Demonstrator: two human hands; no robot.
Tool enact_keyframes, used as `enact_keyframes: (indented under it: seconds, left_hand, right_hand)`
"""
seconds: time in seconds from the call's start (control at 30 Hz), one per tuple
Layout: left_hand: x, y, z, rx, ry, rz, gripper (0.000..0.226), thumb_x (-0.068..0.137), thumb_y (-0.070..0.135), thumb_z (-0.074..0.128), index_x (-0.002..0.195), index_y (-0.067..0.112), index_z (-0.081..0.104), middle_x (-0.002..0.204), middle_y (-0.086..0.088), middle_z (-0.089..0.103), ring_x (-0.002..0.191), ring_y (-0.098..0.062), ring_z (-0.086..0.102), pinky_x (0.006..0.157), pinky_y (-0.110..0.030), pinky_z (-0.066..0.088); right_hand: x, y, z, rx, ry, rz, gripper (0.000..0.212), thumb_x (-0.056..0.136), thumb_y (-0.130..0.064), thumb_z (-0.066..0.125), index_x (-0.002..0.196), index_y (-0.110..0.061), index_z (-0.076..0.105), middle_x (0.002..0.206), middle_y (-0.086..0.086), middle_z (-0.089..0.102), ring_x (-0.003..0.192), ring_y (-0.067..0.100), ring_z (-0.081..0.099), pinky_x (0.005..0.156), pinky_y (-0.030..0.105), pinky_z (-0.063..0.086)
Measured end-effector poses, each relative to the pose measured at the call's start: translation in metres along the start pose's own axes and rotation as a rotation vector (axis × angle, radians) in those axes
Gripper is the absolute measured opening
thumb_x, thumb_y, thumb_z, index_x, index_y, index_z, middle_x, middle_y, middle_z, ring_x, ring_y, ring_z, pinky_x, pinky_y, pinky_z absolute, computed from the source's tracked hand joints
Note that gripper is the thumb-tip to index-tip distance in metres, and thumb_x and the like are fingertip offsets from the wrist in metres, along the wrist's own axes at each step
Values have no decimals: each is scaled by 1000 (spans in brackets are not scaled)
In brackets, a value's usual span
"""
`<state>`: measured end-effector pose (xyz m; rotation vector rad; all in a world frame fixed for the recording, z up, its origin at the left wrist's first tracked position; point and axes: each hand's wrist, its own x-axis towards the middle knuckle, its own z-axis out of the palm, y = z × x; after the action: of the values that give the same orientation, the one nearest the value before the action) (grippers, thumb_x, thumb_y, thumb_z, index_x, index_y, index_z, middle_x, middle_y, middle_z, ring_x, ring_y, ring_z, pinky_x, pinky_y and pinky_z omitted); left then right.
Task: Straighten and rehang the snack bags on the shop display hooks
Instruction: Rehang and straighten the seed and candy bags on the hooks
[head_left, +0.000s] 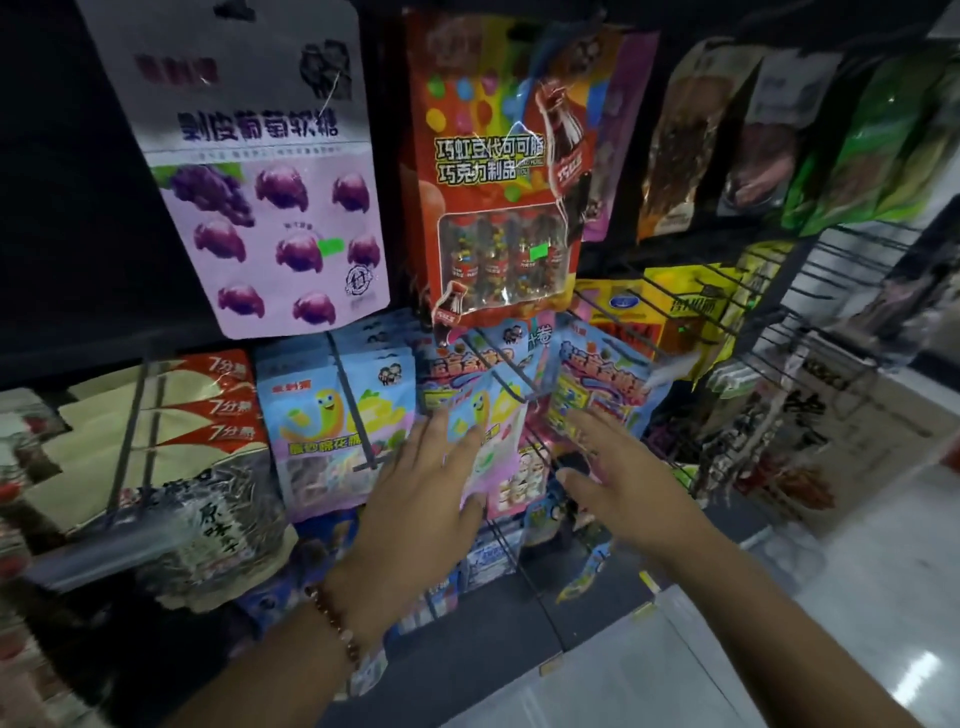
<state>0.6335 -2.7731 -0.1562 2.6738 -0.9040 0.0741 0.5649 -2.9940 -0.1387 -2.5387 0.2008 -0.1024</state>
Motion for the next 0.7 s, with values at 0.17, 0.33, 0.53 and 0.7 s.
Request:
enact_keyframes:
  seconds: [0.17,0.33,0.53,0.7]
  left_hand:
    - [25,7,8,1,57,-128,73,100,41,45,155,39,-3,164,-1,-14,152,-26,-8,121,-43,11]
    - [51,16,12,14,109,-277,74,100,40,47,156,35,-1,165,-2,-9,152,-27,-3,122,-47,14]
    - [80,30,2,54,121,-433,64,100,36,49,156,28,18,133,-5,55,118,-25,53,97,-37,44]
    - [79,49,11,-20,134,-528,33,105,28,43,133,16,54,105,-10,65,83,-26,61,60,-30,35]
  right_hand:
    - [39,18,-5,63,-67,-80,68,98,-33,55,153,-40,16,163,-14,5,148,16,17,116,44,27]
    - [92,35,-13,60,-54,-202,76,95,-26,60,154,-39,13,163,-11,9,148,15,17,113,40,31]
    - [123,48,-13,93,-144,-311,68,94,-23,60,151,-34,26,144,3,46,114,23,56,93,41,48]
    - [125,46,-16,88,-131,-458,67,93,-22,61,151,-31,28,146,-2,36,94,16,51,85,32,43]
